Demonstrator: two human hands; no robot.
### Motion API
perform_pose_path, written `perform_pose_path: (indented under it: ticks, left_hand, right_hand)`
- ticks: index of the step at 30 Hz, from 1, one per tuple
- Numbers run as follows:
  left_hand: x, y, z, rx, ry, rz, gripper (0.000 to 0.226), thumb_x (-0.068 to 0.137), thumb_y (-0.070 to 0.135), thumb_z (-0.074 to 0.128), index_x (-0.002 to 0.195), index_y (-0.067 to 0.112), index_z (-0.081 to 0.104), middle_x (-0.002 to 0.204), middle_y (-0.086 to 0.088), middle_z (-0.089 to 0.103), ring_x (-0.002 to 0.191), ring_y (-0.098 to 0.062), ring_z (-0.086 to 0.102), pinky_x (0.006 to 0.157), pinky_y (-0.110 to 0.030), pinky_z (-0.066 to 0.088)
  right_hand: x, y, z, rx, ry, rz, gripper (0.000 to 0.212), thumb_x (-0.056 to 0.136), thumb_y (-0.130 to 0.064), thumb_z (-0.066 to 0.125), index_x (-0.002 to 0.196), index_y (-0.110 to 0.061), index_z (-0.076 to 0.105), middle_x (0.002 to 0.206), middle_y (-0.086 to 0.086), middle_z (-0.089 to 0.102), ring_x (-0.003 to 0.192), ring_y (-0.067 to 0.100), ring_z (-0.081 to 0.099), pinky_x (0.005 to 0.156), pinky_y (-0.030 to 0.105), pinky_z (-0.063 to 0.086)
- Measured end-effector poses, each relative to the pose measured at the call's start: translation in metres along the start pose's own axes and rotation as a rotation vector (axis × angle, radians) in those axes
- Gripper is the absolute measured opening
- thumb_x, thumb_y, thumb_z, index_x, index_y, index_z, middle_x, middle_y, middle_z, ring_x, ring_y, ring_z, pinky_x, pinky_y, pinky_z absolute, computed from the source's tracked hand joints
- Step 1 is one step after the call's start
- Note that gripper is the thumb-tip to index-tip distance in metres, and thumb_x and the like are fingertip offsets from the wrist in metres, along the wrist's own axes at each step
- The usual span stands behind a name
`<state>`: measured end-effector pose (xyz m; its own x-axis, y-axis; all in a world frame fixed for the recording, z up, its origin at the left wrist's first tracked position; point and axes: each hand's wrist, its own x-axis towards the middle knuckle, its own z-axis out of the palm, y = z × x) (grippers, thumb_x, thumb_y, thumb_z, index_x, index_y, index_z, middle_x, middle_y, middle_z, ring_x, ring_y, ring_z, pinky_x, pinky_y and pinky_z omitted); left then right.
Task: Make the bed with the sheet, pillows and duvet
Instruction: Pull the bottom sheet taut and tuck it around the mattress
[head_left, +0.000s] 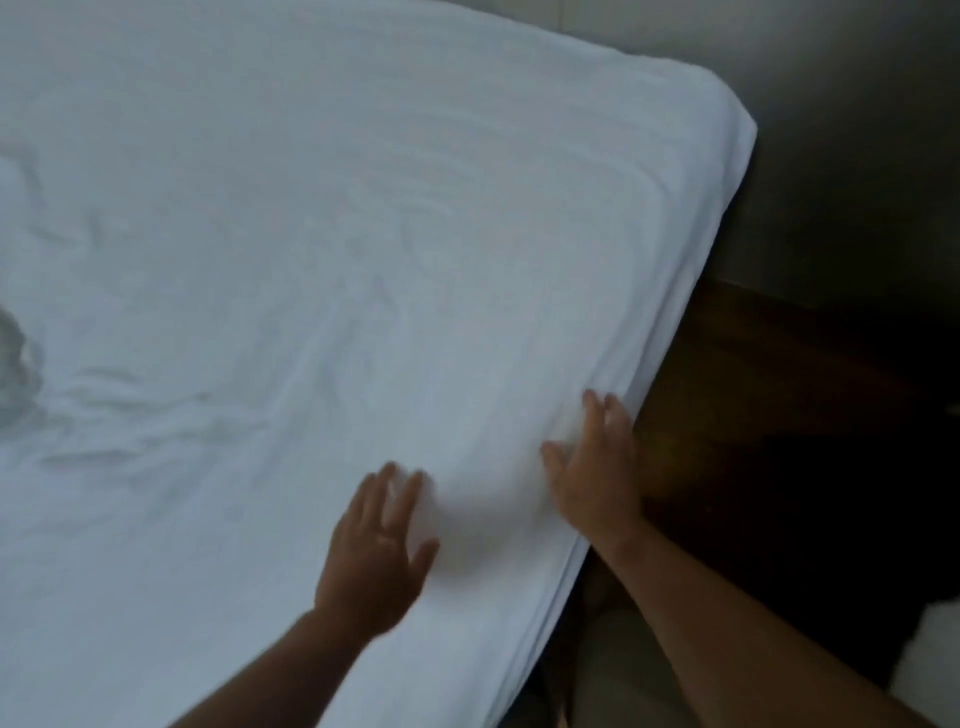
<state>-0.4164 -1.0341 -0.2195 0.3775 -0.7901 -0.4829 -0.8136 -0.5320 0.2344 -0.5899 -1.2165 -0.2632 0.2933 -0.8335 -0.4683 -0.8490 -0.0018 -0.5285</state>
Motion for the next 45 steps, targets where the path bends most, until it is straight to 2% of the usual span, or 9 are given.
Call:
perform_pose_path:
  ticks: [3,9,15,25,32,34,36,40,45]
  left_hand:
    - [-0.085,-0.017,0.043,0.013,-0.073,0.023,0.086,0.074,0.043,0.077,0.149,0.016,0.045,0.156,-0.016,0.037,0.141,-0.039,0.040,0.103,-0.049,0.047]
    - [-0.185,-0.033,0.088,0.011,-0.230,-0.227,0.093,0.082,0.065,0.059,0.155,0.025,0.017,0.146,0.008,0.031,0.131,-0.017,0.040,0.089,-0.031,0.053]
    - [-0.177,-0.051,0.111,0.009,-0.267,-0.380,0.057,0.090,0.064,0.052,0.138,0.036,0.041,0.133,0.005,0.055,0.113,-0.023,0.063,0.089,-0.034,0.050]
    - [-0.151,-0.059,0.110,0.147,-0.431,0.031,0.029,0.099,0.043,0.048,0.085,0.021,0.061,0.104,-0.006,0.068,0.100,-0.028,0.064,0.081,-0.031,0.044]
    - [-0.158,-0.034,0.146,0.078,-0.353,0.141,0.033,0.098,0.045,0.050,0.074,0.023,0.045,0.096,-0.004,0.062,0.097,-0.028,0.062,0.080,-0.034,0.047]
    - [-0.167,-0.044,0.147,0.024,-0.287,0.155,0.042,0.093,0.052,0.055,0.068,0.024,0.039,0.082,0.002,0.055,0.088,-0.027,0.062,0.072,-0.032,0.043]
    - [-0.189,-0.052,0.149,-0.037,-0.203,0.129,0.038,0.087,0.062,0.057,0.076,0.027,0.048,0.085,0.005,0.058,0.088,-0.025,0.063,0.071,-0.030,0.043]
    - [-0.262,-0.091,0.165,0.082,-0.243,-0.026,0.071,0.080,0.074,0.053,0.139,0.034,0.045,0.137,0.008,0.056,0.118,-0.020,0.060,0.093,-0.032,0.046]
    - [-0.337,-0.146,0.190,0.172,-0.288,-0.181,0.068,0.088,0.075,0.040,0.141,0.033,0.047,0.139,0.008,0.057,0.117,-0.021,0.062,0.095,-0.034,0.048]
  right_hand:
    - [-0.091,-0.004,0.043,-0.114,-0.063,-0.055,0.080,0.085,-0.030,0.067,0.153,-0.009,0.030,0.157,0.021,0.023,0.144,0.038,0.025,0.118,0.040,0.024]
    - [-0.181,0.007,0.078,0.001,-0.334,0.263,0.056,0.078,-0.069,0.053,0.104,-0.019,0.056,0.098,0.002,0.066,0.086,0.020,0.064,0.074,0.032,0.056]
    - [-0.187,0.012,0.116,-0.227,-0.400,0.166,0.060,0.086,-0.073,0.051,0.101,-0.016,0.063,0.105,0.006,0.069,0.099,0.026,0.067,0.075,0.031,0.050]
    - [-0.178,0.054,0.106,-0.076,-0.411,-0.048,0.046,0.086,-0.055,0.063,0.069,-0.013,0.061,0.075,0.003,0.065,0.073,0.022,0.063,0.069,0.037,0.056]
    - [-0.215,0.102,0.122,0.066,-0.173,0.052,0.042,0.085,-0.065,0.057,0.070,-0.026,0.056,0.071,-0.004,0.064,0.071,0.022,0.064,0.071,0.043,0.056]
    - [-0.233,0.100,0.136,0.243,-0.232,0.177,0.054,0.074,-0.077,0.060,0.093,-0.026,0.064,0.089,-0.004,0.069,0.085,0.020,0.066,0.081,0.043,0.057]
    - [-0.264,0.100,0.156,0.412,-0.362,0.280,0.073,0.061,-0.081,0.068,0.109,-0.026,0.066,0.103,-0.007,0.070,0.094,0.015,0.067,0.082,0.037,0.059]
    - [-0.343,0.094,0.202,0.414,-0.471,0.256,0.059,0.071,-0.053,0.082,0.120,-0.027,0.063,0.115,-0.007,0.070,0.102,0.012,0.067,0.083,0.032,0.058]
    - [-0.375,0.089,0.225,0.150,-0.402,0.250,0.050,0.089,-0.050,0.065,0.117,-0.009,0.067,0.118,0.012,0.069,0.107,0.029,0.065,0.084,0.029,0.050]
